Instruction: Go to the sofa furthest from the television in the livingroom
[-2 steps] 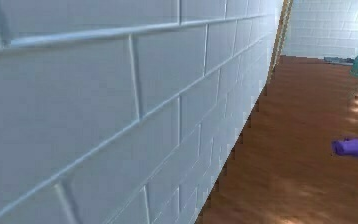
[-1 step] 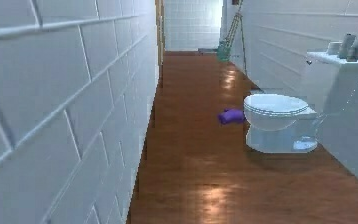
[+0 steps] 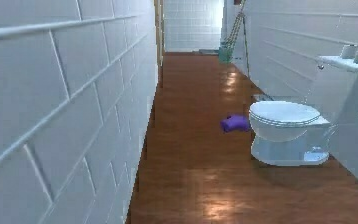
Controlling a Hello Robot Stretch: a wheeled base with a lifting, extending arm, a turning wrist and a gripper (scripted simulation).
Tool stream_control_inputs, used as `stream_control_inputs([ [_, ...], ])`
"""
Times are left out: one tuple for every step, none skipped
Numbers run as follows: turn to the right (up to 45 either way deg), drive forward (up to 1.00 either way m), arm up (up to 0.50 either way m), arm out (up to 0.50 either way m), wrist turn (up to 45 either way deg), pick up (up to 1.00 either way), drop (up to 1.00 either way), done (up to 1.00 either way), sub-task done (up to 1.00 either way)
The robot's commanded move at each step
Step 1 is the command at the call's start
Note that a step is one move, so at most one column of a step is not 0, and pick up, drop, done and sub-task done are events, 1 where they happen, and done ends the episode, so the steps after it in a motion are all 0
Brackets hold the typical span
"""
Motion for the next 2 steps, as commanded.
stream_control_inputs([
  [45.0,0.00,0.00,0.00,0.0,0.00,0.00,0.00,0.00],
  [42.0,0.00,0.00,0.00,0.0,0.00,0.00,0.00,0.00],
])
